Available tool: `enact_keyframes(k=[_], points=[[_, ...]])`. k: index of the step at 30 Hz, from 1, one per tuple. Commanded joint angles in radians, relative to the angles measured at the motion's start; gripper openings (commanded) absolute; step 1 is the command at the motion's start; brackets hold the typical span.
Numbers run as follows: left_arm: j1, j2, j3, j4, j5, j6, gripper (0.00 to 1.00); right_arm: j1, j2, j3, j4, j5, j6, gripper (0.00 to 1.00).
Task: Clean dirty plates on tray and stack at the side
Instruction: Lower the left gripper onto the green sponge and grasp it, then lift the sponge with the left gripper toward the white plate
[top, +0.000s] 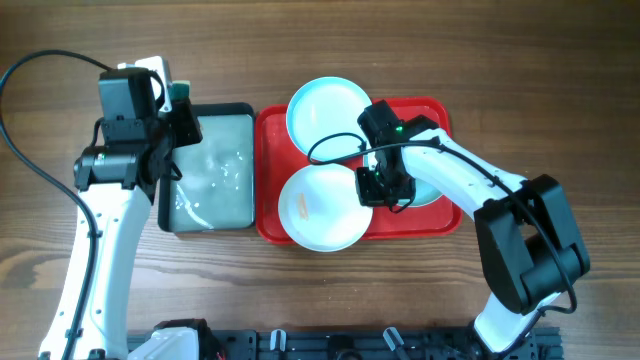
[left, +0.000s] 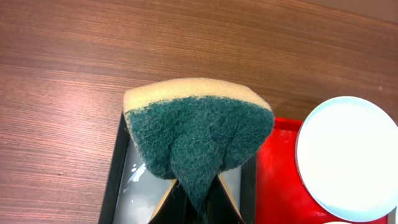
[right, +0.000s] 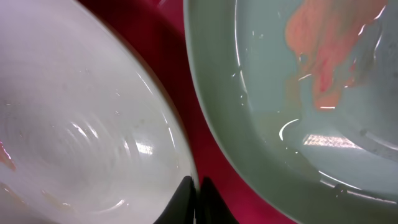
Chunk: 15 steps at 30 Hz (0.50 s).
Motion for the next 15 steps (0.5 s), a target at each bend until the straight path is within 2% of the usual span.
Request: enact_keyframes(k=[1,5,7,12,15], points=[[-0.008,0.002,0.003,-0.009,-0.017,0.02,0.04,0.003,0.007,-0.002,-0.009,-0.017,0.006,0.12],[-0.008,0.002,0.003,-0.088,-0.003,0.007,0.04,0.003,0.007,-0.002,0.018,-0.016,0.006,0.13],[-0.008,0.002,0.003,-0.148,0.004,-0.011,0.04,0.003,0.007,-0.004,0.011,-0.015,0.004,0.22],[-0.008,0.002,0.003,-0.227,0.129,-0.011,0.04,0.003,0.007,-0.009,0.03,-0.013,0.004,0.24],[-0.008,0.002,0.003,-0.231,0.132,-0.011,0.04,0.003,0.007,-0.009,0.047,-0.013,0.007,0.23]])
